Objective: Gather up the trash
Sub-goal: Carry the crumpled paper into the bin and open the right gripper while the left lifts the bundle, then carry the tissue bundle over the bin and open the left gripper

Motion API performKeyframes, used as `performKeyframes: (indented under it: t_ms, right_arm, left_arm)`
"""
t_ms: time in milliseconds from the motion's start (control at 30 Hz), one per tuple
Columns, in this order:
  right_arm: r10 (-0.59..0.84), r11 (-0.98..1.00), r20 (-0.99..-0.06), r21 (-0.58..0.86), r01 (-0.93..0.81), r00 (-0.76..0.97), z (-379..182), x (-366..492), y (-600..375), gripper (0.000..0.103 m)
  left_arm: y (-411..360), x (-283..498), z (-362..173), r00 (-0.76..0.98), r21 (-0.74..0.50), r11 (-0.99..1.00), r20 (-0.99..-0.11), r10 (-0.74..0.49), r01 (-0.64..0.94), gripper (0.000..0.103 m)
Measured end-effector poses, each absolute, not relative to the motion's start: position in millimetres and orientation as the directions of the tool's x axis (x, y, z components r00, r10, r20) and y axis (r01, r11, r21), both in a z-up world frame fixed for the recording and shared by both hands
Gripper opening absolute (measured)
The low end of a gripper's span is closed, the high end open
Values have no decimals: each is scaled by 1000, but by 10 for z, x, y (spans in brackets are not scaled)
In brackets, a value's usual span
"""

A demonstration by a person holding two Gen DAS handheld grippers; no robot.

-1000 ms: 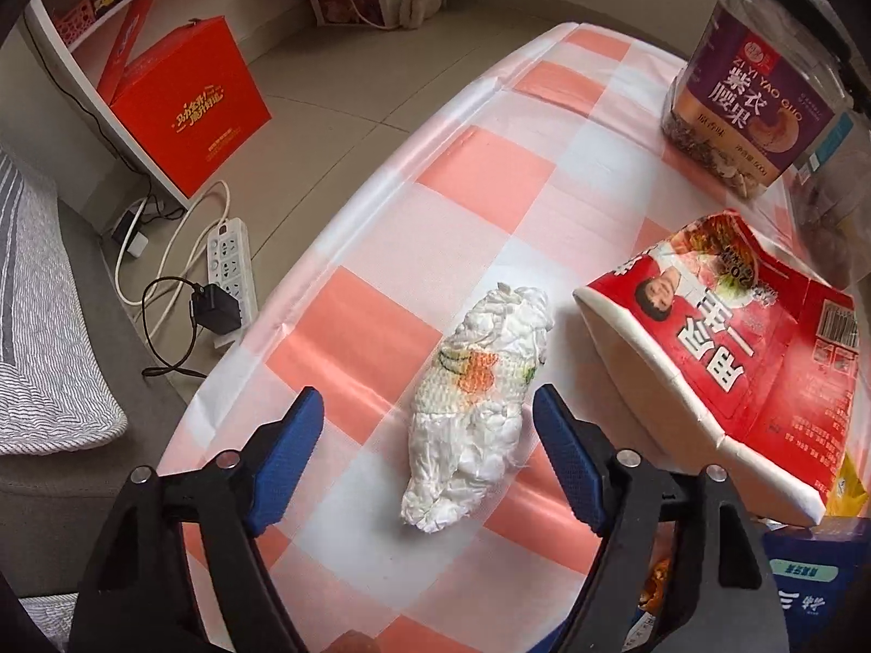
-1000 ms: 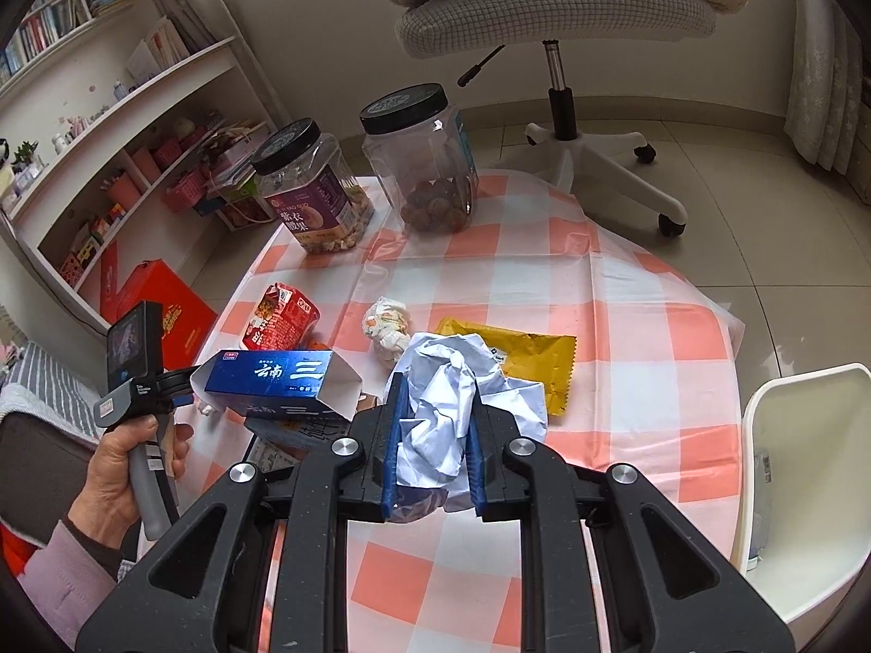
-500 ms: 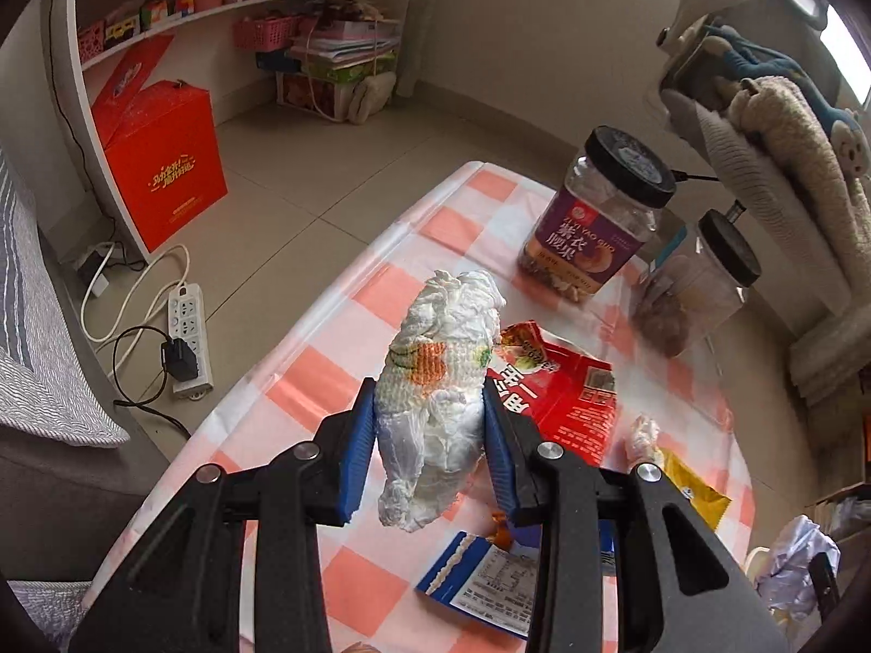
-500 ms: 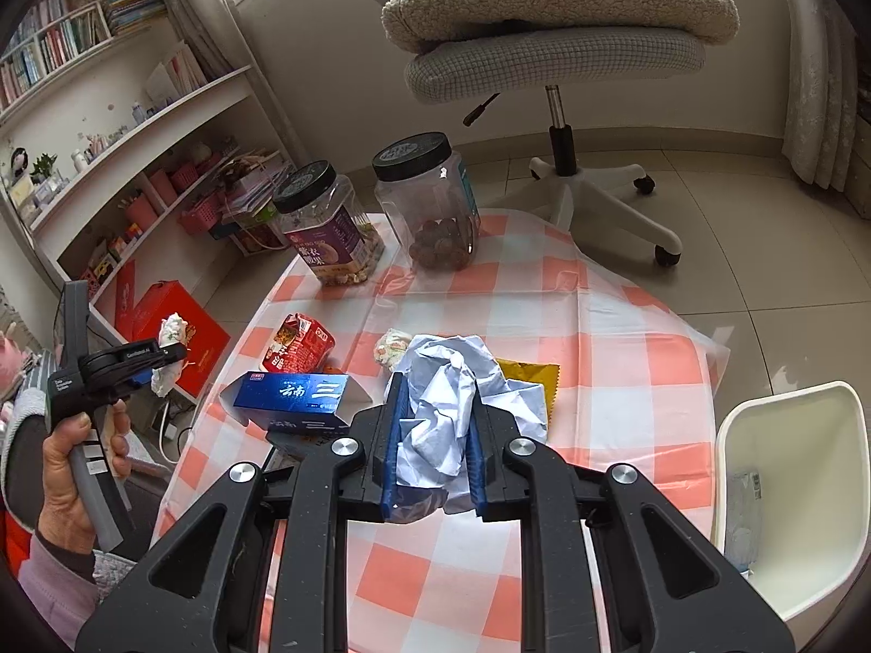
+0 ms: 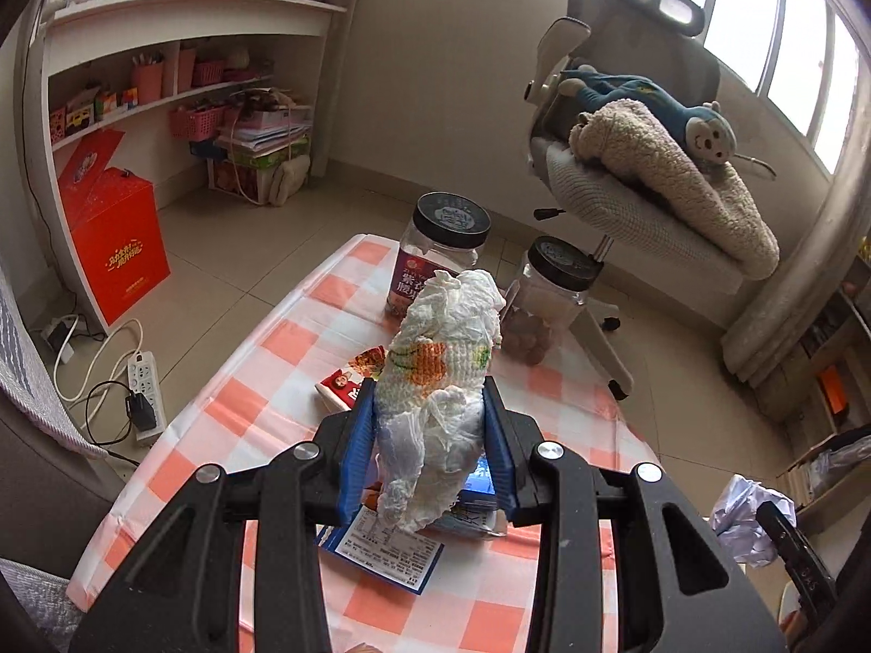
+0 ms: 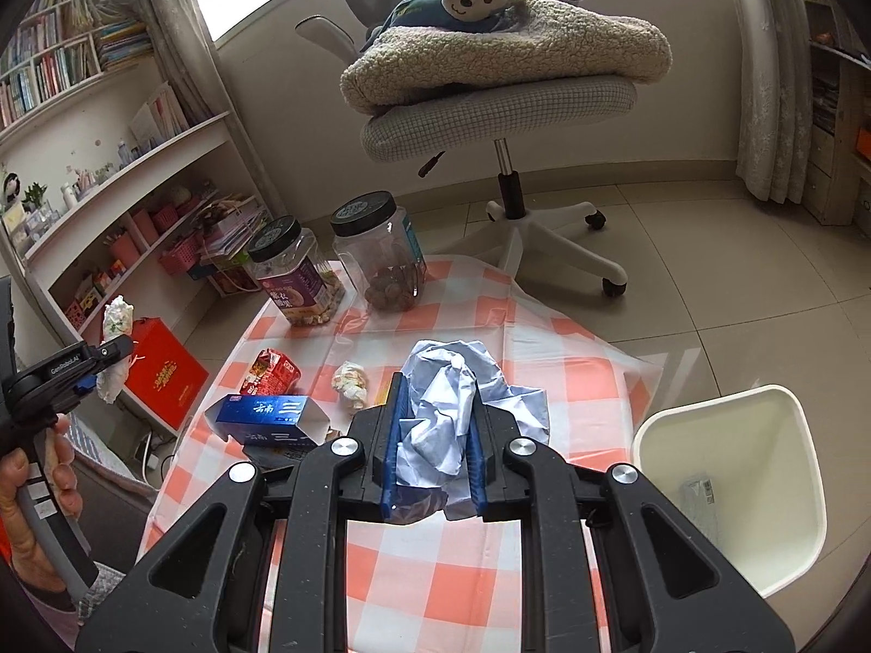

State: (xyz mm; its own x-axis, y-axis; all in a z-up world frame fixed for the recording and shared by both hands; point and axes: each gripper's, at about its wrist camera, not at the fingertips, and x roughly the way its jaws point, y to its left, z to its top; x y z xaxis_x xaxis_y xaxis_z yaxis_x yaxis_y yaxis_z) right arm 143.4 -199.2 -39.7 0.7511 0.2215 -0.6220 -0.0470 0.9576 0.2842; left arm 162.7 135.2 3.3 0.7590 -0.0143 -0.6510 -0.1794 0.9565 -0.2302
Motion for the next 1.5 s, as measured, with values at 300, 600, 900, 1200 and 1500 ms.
performKeyframes:
  t_ms: [300,600,900,1200,1500]
  right_arm:
    - [97,963,-632,254,86,769,-393,1295,-2556,19]
    - [-28,941,-653,239,241,757,-417,1145,-3148,22]
    - [-199,884,-608,226,408,769,-311,839,-3715,70]
    - [-323,806,-572,252,536,754,-235,554,-4212,95]
    - [-387,784,-551,226,579,739,-197,379,-4412,96]
  left_arm:
    - [751,1657,58,764,-237,971,-634,-122,-41,37]
    - [73,1678,42,744,-231,969,-631,-217,87,37]
    - [-756,1611,-47,700,-205,951,-644,-310,233,37]
    - [-1576,1513,-256,614,-213,909,-679,-401,358,37]
    - [-2224,1460,-471,533,-240,865,-706,-467,440,38]
